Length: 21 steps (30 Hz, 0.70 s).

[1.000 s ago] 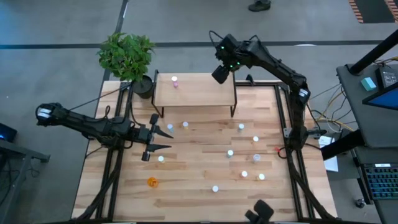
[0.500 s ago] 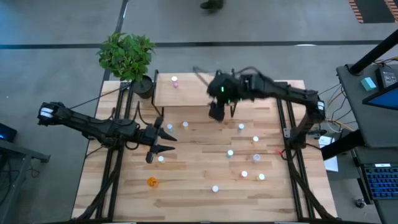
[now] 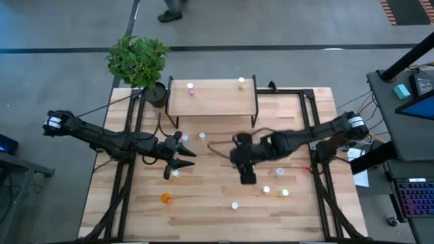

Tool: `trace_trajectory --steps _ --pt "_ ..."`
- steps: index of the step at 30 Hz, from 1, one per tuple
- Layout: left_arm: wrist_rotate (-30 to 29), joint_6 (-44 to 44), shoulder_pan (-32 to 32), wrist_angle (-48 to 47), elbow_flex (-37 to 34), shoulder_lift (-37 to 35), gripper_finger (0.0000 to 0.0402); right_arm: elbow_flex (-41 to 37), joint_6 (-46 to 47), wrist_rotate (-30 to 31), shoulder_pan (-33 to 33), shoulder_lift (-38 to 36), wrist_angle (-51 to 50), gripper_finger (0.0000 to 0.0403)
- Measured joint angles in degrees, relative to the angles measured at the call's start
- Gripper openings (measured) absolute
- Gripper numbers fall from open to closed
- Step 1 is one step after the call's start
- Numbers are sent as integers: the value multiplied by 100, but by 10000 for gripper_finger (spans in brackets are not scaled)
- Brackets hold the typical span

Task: Pick and place medicine bottles onto shelf by color
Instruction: Put the blue pill bottle on the shelf

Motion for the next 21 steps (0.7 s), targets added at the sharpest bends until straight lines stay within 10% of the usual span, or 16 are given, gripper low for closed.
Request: trace_trajectory --steps 21 --pt "3 258 4 884 -2 477 144 -2292 1036 888 736 -1509 800 187"
